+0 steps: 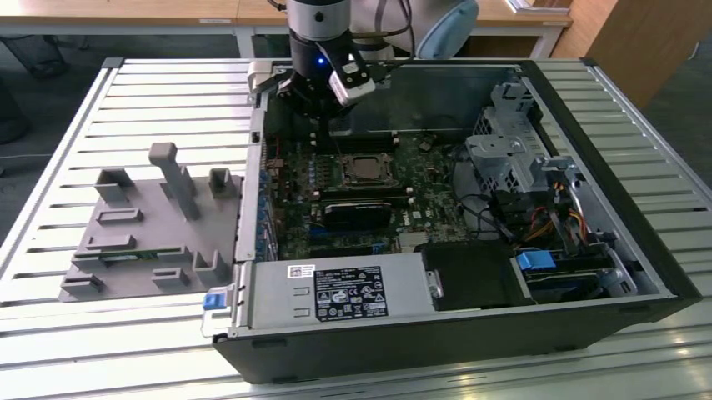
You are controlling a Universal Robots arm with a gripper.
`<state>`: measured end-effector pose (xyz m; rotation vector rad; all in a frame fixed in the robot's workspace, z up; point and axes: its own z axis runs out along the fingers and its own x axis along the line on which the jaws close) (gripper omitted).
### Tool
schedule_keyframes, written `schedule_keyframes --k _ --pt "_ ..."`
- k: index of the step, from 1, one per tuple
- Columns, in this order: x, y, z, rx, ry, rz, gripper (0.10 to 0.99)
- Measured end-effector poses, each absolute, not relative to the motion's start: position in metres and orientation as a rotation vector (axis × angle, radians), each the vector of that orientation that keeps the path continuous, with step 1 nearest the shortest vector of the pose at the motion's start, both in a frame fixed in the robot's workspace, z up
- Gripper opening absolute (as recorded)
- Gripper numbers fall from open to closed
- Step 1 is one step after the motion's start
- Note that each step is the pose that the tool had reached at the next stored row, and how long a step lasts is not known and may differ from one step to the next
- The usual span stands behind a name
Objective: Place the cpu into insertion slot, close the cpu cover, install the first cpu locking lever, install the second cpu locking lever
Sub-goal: 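Install the first cpu locking lever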
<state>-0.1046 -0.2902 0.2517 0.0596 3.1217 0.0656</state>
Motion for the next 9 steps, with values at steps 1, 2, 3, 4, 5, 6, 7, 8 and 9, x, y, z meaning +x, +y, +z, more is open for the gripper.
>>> schedule_keyframes --k 1,2,3,4,5,6,7,8,9 --pt "-0.1046 -0.2898 0.2517 0.06 3.122 0.065 0.118" --pt "-0.1044 -0.2895 0.2516 0.06 3.122 0.066 0.118" --pt "-0.104 -0.2893 0.2516 0.059 3.122 0.066 0.118" --pt "-0.1035 -0.2892 0.2516 0.059 3.122 0.066 0.118" --pt "-0.1026 -0.2891 0.2515 0.06 3.122 0.066 0.118" --pt "-0.1016 -0.2889 0.2515 0.06 3.122 0.066 0.118" --pt "-0.1005 -0.2888 0.2515 0.06 3.122 0.066 0.118" --pt "-0.0991 -0.2886 0.2514 0.06 3.122 0.066 0.118" --pt "-0.0976 -0.2884 0.2514 0.06 3.122 0.066 0.118"
